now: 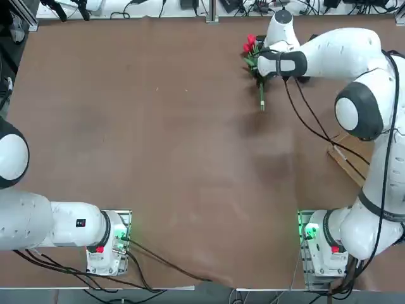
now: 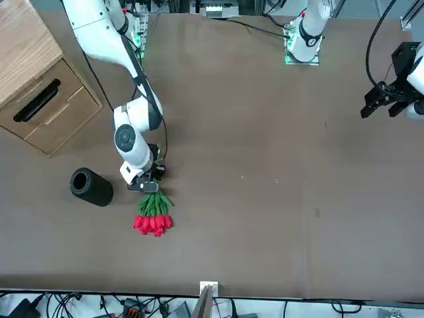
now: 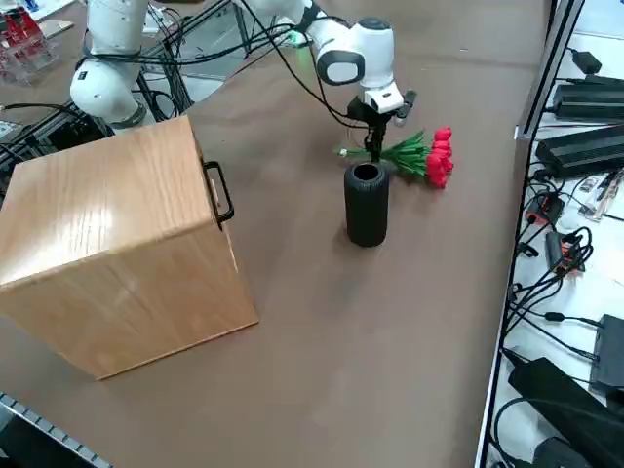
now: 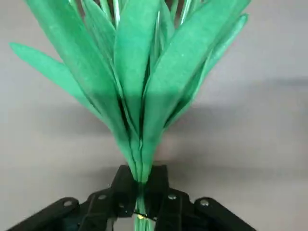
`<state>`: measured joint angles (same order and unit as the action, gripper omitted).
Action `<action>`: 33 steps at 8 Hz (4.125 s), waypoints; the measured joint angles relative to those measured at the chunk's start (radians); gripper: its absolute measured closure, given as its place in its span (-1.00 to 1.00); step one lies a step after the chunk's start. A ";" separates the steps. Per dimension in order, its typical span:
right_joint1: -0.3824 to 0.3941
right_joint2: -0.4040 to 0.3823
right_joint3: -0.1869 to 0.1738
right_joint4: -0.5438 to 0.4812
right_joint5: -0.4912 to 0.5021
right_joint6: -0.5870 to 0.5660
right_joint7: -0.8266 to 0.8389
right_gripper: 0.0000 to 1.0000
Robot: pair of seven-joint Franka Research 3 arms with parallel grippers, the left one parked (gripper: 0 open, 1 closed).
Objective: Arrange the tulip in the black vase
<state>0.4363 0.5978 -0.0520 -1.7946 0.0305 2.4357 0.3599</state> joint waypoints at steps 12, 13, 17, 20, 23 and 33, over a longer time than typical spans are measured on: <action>0.033 -0.319 -0.074 0.196 -0.549 -0.536 0.648 0.74; 0.042 -0.319 -0.074 0.217 -0.627 -0.588 0.670 0.74; 0.042 -0.319 -0.079 0.236 -0.857 -0.650 0.811 0.74; 0.043 -0.311 -0.078 0.236 -0.951 -0.659 1.055 0.74; 0.055 -0.273 -0.078 0.226 -1.062 -0.686 1.294 0.74; 0.081 -0.068 -0.080 0.254 -1.274 -0.924 1.734 0.74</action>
<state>0.5171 0.5295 -0.1316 -1.5402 -1.2432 1.5121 2.0934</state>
